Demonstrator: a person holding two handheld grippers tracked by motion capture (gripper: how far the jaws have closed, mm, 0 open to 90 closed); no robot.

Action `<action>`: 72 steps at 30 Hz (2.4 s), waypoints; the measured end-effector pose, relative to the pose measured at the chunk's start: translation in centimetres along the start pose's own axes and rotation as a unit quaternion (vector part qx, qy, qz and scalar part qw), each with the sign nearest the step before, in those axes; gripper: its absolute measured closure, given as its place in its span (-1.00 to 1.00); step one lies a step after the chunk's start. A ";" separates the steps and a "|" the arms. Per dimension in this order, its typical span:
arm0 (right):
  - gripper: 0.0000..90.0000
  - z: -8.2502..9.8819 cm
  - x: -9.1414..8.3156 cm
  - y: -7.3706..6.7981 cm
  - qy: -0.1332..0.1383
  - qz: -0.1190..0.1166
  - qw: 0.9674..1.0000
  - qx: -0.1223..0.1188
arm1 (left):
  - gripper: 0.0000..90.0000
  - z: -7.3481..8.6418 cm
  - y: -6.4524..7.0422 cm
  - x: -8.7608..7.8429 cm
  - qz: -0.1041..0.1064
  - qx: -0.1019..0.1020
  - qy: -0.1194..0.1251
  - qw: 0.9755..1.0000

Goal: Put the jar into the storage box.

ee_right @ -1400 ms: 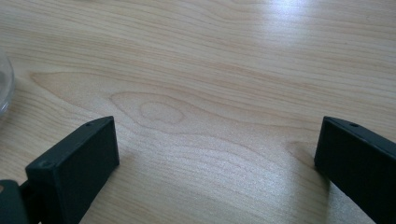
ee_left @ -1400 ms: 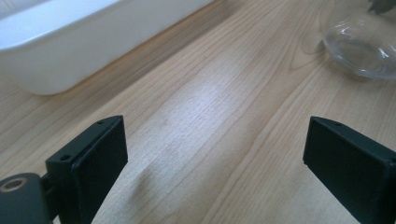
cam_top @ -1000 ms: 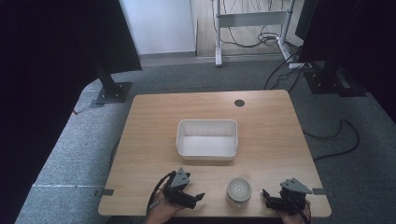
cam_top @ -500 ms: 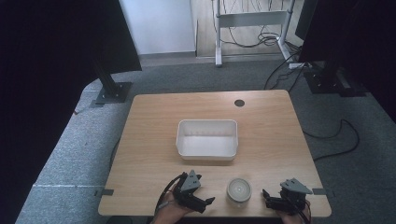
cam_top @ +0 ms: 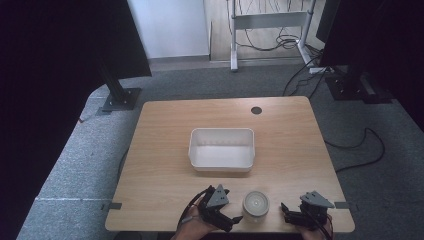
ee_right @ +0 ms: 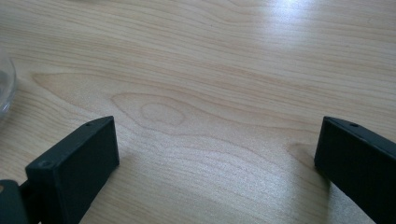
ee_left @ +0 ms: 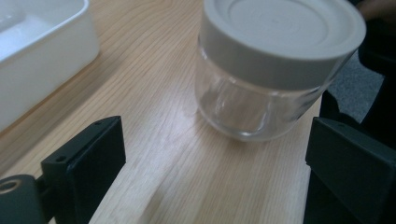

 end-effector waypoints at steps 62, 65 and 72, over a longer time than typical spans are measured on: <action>-1.00 0.0 0.0 -0.2 0.003 -0.008 1.000 -0.007 | -0.78 -3.0 1.8 4.1 -0.026 0.028 0.009 0.999; -1.00 0.0 0.0 -0.2 0.003 -0.008 1.000 -0.007 | -0.78 -3.4 1.1 3.6 -0.035 0.027 0.011 0.999; -1.00 0.0 0.0 -0.2 0.003 -0.008 1.000 -0.007 | -0.78 -4.1 0.0 2.7 -0.046 0.019 0.019 0.999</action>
Point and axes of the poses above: each handheld gripper's, and its own axes: x roughly forward along the jaws, z roughly out of its underside, y roughly to its right, the point moved 8 cm from there along x, roughly forward along the jaws, and after that the axes turned 15 degrees about -x, right-handed, at the moved point
